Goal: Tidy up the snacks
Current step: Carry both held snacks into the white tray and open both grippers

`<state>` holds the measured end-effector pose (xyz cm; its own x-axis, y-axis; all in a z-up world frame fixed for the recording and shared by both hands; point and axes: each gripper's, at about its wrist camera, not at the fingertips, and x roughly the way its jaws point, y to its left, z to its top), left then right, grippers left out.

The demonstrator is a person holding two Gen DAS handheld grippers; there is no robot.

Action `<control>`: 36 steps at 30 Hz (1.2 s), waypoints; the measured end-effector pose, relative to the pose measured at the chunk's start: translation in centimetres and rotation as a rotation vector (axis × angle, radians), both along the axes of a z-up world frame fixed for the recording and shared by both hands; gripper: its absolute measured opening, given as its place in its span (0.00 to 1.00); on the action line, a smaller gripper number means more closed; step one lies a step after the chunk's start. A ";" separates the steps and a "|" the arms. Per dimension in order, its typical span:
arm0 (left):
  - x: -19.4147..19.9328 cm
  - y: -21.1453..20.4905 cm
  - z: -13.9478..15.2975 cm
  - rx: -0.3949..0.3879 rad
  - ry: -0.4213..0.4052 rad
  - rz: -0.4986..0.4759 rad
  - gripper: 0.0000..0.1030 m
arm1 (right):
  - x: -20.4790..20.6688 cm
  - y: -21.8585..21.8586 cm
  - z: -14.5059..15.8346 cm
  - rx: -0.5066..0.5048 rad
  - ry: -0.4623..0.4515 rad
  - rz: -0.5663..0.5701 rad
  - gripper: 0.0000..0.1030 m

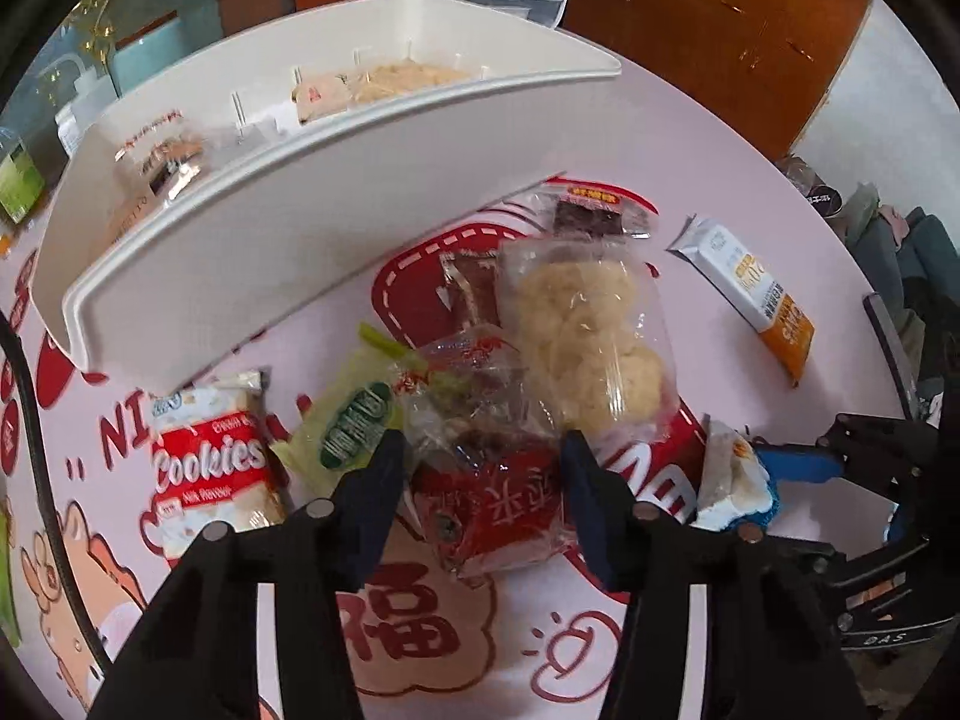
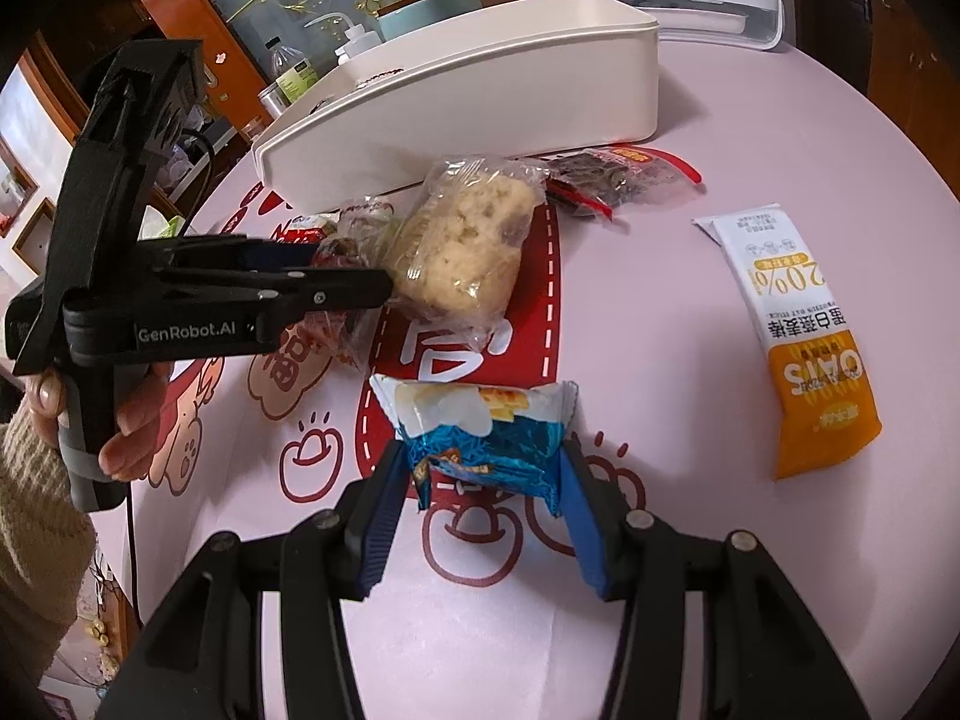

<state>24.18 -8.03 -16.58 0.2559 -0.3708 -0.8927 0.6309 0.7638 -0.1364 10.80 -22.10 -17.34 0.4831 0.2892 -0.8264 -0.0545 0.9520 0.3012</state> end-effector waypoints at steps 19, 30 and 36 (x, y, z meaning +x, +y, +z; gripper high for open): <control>-5.9 4.4 8.8 -0.024 -0.210 0.139 0.48 | -0.5 0.5 6.9 -0.026 -0.152 -0.002 0.48; -2.7 6.8 19.4 -0.099 -0.352 0.310 0.48 | 3.9 0.8 18.3 -0.126 -0.378 -0.034 0.48; 0.8 6.0 23.8 -0.072 -0.462 0.349 0.48 | 8.4 0.9 23.2 -0.157 -0.491 -0.082 0.48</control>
<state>25.00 -2.03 7.18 0.7308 -0.2507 -0.6349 0.3503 0.9360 0.0336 19.19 -21.18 5.89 0.8404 0.1255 -0.5272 -0.0773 0.9906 0.1126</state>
